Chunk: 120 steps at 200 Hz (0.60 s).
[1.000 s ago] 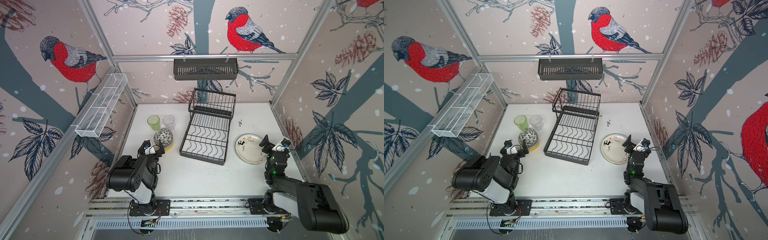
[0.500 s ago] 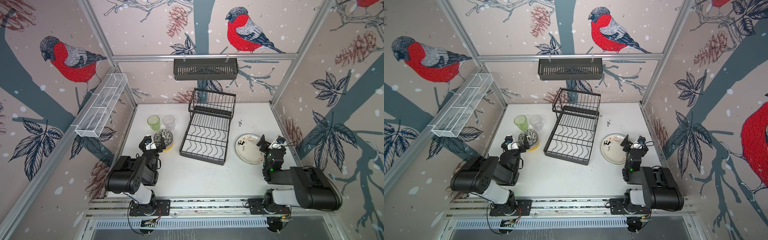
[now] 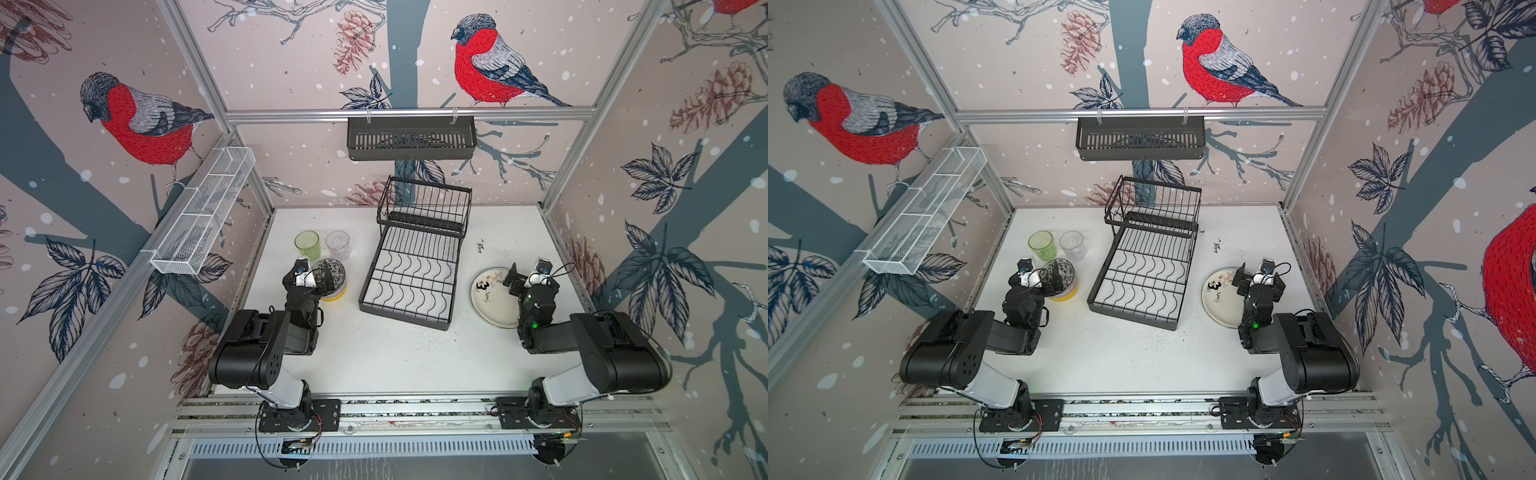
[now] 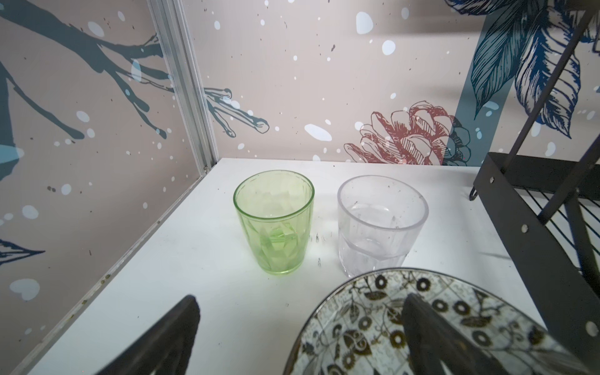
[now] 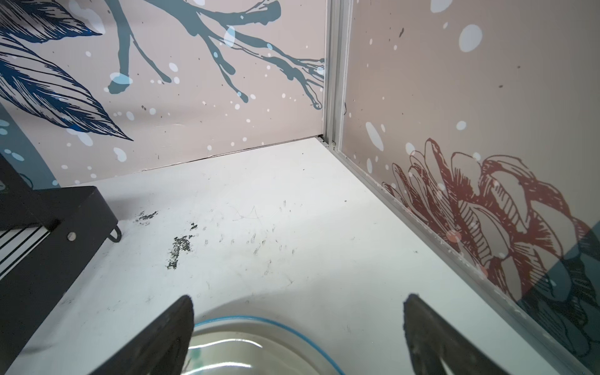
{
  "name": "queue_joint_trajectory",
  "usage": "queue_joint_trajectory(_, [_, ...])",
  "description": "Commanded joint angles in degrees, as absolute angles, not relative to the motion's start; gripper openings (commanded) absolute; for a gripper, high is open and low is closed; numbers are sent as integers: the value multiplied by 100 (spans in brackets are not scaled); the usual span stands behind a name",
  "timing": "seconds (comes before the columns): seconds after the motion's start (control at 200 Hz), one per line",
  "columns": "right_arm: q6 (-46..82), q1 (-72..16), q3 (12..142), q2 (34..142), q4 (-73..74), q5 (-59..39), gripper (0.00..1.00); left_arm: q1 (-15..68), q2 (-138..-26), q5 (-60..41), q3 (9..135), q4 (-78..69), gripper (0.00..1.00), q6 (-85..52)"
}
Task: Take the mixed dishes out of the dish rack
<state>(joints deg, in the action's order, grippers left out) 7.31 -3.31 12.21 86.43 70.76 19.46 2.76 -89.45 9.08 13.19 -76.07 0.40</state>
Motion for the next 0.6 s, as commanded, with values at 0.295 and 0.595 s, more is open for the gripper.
queue_joint_trajectory(0.295, [651, -334, 1257, 8609, 7047, 2021, 99, 264, -8925, 892, 1334, -7494, 97, 62])
queue_joint_trajectory(0.595, [657, -335, 1266, 8614, 7041, 2013, 100, 281, -8930, 921, 1324, -7514, 97, 75])
